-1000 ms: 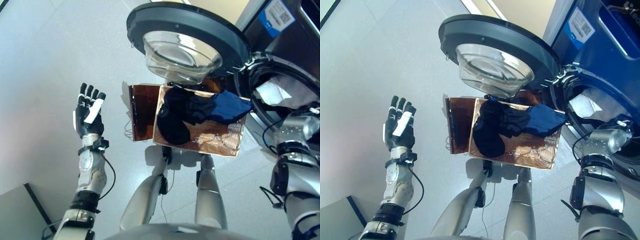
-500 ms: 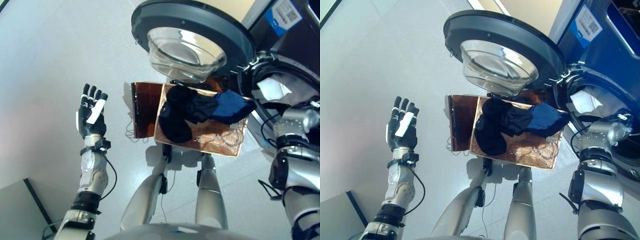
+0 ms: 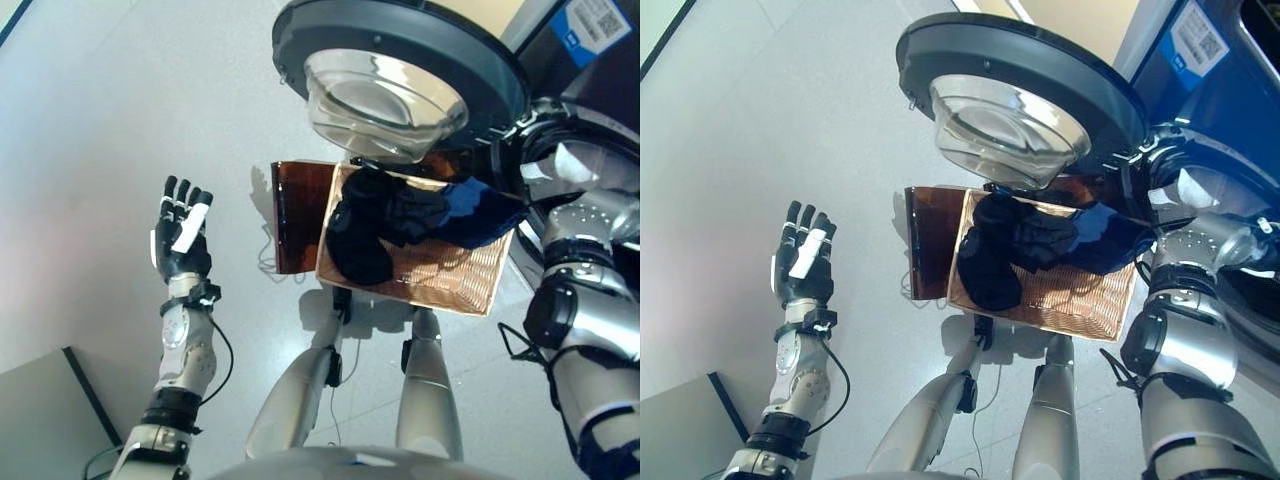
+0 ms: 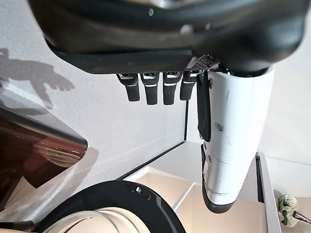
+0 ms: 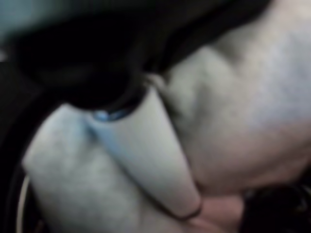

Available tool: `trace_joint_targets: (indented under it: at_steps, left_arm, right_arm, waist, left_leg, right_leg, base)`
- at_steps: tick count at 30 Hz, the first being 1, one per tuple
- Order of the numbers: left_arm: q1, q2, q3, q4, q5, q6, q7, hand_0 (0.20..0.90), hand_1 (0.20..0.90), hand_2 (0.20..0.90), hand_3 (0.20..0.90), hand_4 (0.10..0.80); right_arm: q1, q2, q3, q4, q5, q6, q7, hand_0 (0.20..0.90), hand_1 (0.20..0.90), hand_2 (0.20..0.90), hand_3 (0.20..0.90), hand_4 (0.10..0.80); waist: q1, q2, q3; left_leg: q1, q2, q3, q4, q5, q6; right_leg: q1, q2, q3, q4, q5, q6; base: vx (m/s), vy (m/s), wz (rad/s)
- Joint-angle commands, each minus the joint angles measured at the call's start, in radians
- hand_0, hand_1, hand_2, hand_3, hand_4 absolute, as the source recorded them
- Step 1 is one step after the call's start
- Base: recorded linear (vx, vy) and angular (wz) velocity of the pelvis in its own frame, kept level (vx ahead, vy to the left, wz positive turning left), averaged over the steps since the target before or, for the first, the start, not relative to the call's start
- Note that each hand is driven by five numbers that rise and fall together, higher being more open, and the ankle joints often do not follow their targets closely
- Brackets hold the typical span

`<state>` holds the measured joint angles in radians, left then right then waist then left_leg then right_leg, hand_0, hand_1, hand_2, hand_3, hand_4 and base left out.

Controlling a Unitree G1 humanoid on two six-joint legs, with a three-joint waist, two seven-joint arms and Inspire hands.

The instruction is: Pick up the clothes and place them into the washing machine

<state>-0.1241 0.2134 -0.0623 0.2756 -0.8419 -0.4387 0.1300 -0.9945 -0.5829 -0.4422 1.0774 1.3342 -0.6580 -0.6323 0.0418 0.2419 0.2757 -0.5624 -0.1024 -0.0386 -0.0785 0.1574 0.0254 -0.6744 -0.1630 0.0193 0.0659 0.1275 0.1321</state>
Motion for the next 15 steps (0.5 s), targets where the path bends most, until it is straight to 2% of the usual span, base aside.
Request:
trace_joint_targets:
  at_steps: [1,8,12,14,15]
  left_arm:
    - [0.056,0.044,0.017,-0.104,-0.016,-0.064,-0.008,0.900,0.900,0.900,0.900,0.800]
    - [0.060,0.045,0.025,-0.098,-0.024,-0.062,-0.011,0.900,0.900,0.900,0.900,0.800]
    - [0.065,0.066,0.024,-0.089,-0.018,-0.057,-0.021,0.900,0.900,0.900,0.900,0.800]
    - [0.065,0.068,0.026,-0.088,-0.019,-0.055,-0.025,0.900,0.900,0.900,0.900,0.800]
    - [0.067,0.079,0.030,-0.093,-0.018,-0.051,-0.040,0.900,0.900,0.900,0.900,0.800]
  right_arm:
    - [-0.121,-0.092,0.172,-0.132,-0.128,-0.050,0.047,0.900,0.900,0.900,0.900,0.800]
    - [-0.105,-0.092,0.193,-0.106,-0.124,-0.013,0.082,0.900,0.900,0.900,0.900,0.800]
    - [-0.133,-0.163,0.291,0.125,-0.224,0.197,0.090,0.900,0.900,0.900,0.900,0.800]
    - [-0.152,-0.171,0.323,0.157,-0.236,0.225,0.102,0.900,0.900,0.900,0.900,0.800]
    - [-0.160,-0.185,0.361,0.205,-0.284,0.280,0.129,0.900,0.900,0.900,0.900,0.800]
  waist:
    - [0.010,-0.015,-0.170]
    - [0.007,-0.021,-0.165]
    - [0.010,-0.033,-0.158]
    - [0.011,-0.033,-0.156]
    - [0.011,-0.036,-0.150]
  left_leg:
    - [0.048,0.021,0.059,-0.009,-0.099,-0.083]
    - [0.052,0.024,0.069,-0.009,-0.099,-0.081]
    - [0.065,0.026,0.077,-0.009,-0.104,-0.078]
    - [0.060,0.028,0.080,-0.009,-0.098,-0.077]
    - [0.060,0.028,0.083,-0.009,-0.096,-0.077]
  right_leg:
    - [0.018,0.014,-0.037,0.020,-0.066,-0.043]
    - [0.020,0.019,-0.034,0.016,-0.063,-0.044]
    - [0.030,0.019,-0.031,0.016,-0.064,-0.045]
    - [0.024,0.020,-0.029,0.013,-0.053,-0.046]
    - [0.025,0.020,-0.028,0.011,-0.050,-0.045]
  base:
    - [-0.005,0.004,-0.05]
    - [-0.008,0.005,-0.05]
    - [-0.016,0.000,-0.05]
    - [-0.053,-0.001,-0.04]
    - [-0.037,-0.003,-0.05]
